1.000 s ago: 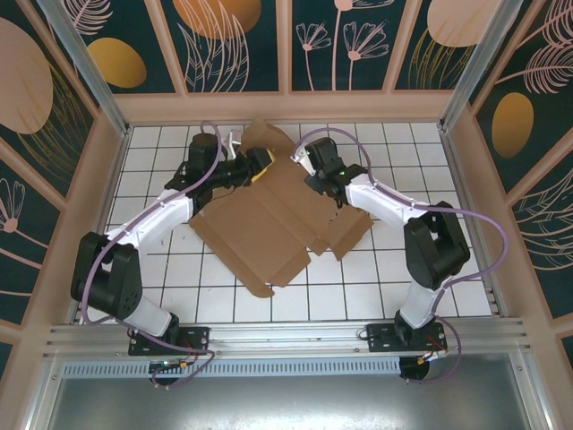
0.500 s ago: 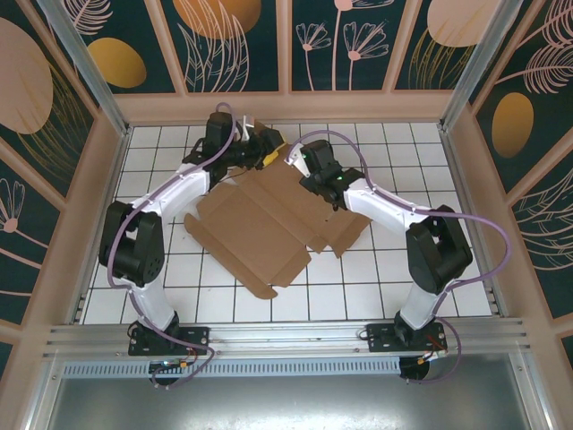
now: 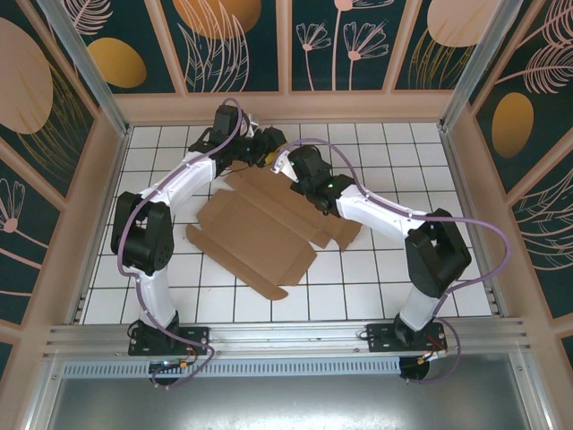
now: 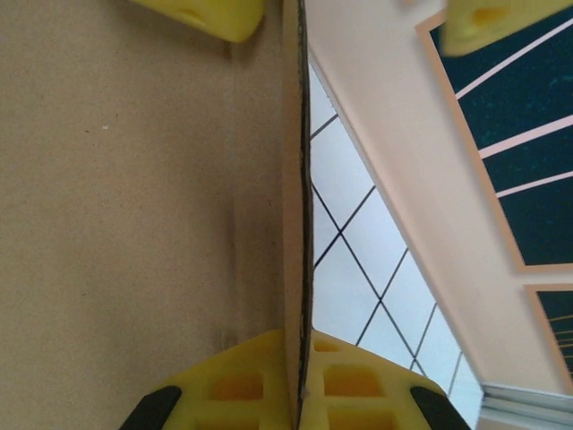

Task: Fold the paper box

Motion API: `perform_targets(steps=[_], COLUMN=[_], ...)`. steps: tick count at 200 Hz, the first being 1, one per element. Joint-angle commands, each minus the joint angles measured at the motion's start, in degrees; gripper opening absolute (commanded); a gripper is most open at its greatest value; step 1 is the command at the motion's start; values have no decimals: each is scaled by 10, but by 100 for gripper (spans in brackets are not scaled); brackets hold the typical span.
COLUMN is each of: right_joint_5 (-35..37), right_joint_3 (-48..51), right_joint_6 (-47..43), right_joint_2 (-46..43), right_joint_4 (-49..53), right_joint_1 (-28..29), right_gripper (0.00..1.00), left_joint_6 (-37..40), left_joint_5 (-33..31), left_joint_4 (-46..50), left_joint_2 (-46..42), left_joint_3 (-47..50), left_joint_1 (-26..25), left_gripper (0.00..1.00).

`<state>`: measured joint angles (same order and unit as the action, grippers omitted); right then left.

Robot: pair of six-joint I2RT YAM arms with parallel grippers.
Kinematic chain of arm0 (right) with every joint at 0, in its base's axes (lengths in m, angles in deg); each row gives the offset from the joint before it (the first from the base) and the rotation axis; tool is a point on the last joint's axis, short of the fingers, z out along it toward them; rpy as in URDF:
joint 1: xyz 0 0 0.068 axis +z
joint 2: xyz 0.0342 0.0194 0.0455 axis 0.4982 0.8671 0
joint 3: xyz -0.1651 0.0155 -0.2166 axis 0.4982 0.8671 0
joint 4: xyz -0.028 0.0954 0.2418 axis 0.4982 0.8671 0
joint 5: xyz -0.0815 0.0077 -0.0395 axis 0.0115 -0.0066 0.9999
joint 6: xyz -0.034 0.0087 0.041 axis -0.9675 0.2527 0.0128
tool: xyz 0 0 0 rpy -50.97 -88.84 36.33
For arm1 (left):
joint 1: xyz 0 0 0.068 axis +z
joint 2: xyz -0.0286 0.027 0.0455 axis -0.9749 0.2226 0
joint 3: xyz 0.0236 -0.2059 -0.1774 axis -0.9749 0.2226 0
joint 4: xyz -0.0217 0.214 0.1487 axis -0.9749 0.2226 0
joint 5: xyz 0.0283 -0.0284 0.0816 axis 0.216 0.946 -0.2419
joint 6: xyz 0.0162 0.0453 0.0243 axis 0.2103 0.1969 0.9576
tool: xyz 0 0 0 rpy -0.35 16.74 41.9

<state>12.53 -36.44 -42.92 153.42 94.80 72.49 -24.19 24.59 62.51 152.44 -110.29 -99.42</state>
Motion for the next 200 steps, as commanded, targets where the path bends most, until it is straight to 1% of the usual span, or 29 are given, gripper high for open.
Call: perform_targets(steps=[1, 55, 86, 102, 106, 111, 134, 144, 152, 185, 200], right_joint_5=[25, 54, 60, 64, 65, 67, 62, 39, 19, -88, -138], right_joint_3=[3, 3, 5, 8, 10, 12, 26, 33, 39, 54, 51], right_joint_6=[-32, -73, -90, -100, -102, -104, -99, -86, -74, -6, 44], right_joint_2=[-23, -19, -22, -24, -23, -25, -36, -54, -70, -160, -195], right_joint_4=[-50, -71, -82, -90, -93, -97, -120, -116, -109, -61, -45], right_joint_1=[18, 38, 45, 48, 48, 49, 51, 52, 53, 52, 46], right_gripper=[0, 0, 0, 0, 3, 10, 46, 56, 60, 70, 71], left_joint_6=[21, 37, 37, 36, 36, 36, 25, 17, 8, -22, -19], left_joint_5=[-8, -24, -20, -15, -15, -14, -5, 0, 6, 16, 8], left_joint_4=[31, 30, 11, -2, -5, -11, -60, -88, -112, -215, -242], left_joint_2=[13, 8, 1, -4, -5, -8, -23, -31, -35, -63, -73], left_joint_3=[-20, -11, 4, 12, 14, 17, 45, 62, 76, 135, 151], left_joint_1=[-3, -4, -4, -5, -4, -4, -2, -1, 0, 10, 10], left_gripper=[46, 15, 0, 0, 0, 0, 0, 0, 0, 0, 0])
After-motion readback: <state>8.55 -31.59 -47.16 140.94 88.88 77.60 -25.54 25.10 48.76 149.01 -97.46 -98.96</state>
